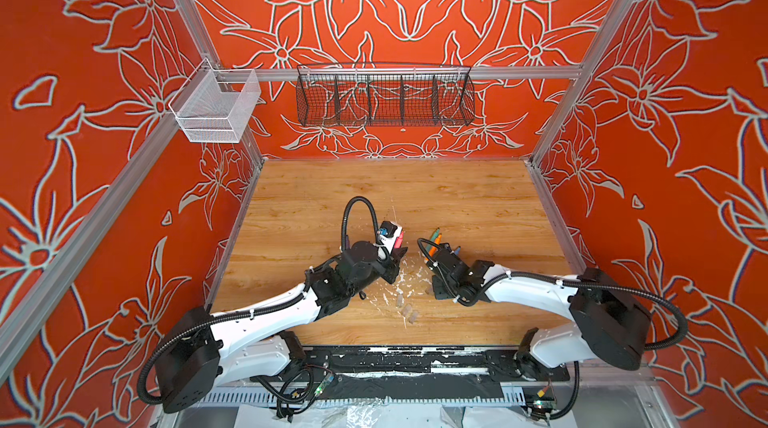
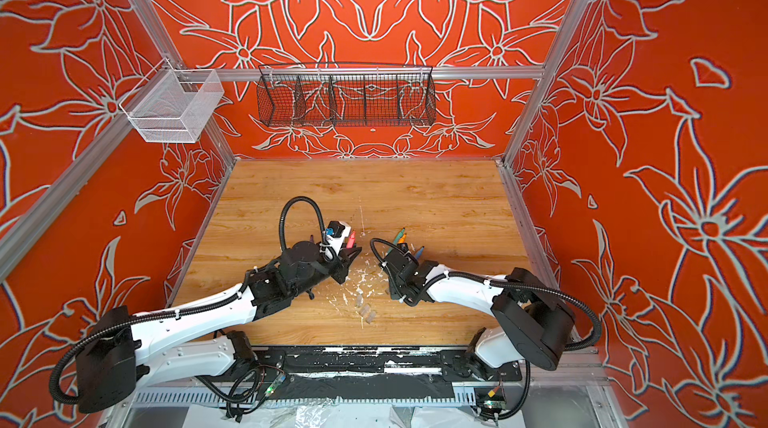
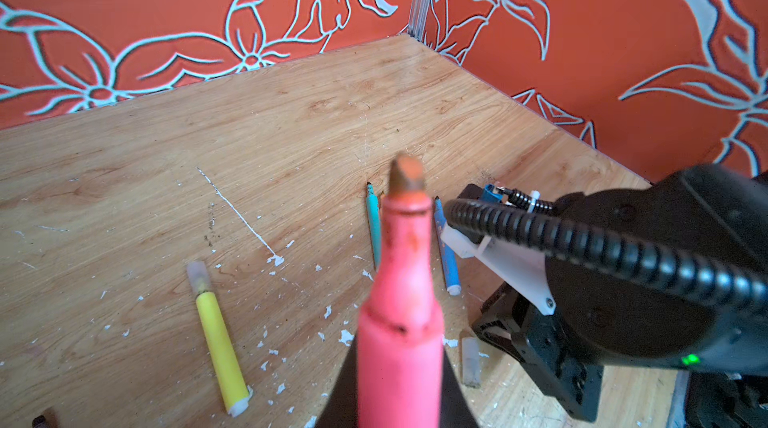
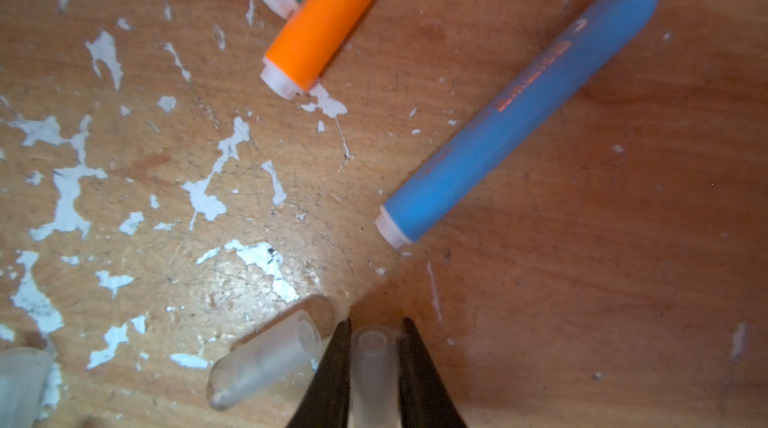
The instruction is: Insert the pens into the pen caps
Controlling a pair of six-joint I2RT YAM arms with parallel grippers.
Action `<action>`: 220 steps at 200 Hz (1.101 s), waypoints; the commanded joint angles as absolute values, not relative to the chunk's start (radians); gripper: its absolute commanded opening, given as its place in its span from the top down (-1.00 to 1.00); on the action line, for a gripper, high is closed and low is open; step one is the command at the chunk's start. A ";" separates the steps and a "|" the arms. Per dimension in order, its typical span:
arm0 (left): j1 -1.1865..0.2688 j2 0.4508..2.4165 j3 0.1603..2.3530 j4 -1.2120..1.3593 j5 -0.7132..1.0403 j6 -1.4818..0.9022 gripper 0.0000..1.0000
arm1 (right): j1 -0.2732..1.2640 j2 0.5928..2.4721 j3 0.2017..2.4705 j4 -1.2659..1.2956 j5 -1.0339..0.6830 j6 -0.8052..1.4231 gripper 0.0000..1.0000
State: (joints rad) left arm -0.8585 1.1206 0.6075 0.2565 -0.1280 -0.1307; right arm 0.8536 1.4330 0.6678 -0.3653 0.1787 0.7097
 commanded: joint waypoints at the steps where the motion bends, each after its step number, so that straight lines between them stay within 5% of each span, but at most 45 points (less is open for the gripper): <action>1: -0.860 1.102 0.597 0.289 -0.123 -0.127 1.00 | 0.859 1.448 0.640 -0.417 0.199 0.718 0.49; 92: -0.860 1.103 0.599 0.287 -0.118 -0.127 1.00 | 0.859 1.401 0.621 -0.416 0.221 0.734 0.90; 178: -0.864 1.073 0.581 0.306 -0.081 -0.121 1.00 | 0.859 0.856 0.639 -0.454 0.305 0.713 0.91; 220: -0.863 1.082 0.579 0.316 -0.071 -0.118 1.00 | 0.859 0.778 0.792 -0.414 0.337 0.670 0.96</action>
State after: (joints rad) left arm -0.8593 1.0840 0.5865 0.2722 -0.0895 -0.1303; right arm 0.8532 0.7944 0.7036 -0.4358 0.2821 0.6991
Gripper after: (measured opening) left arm 0.149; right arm 0.157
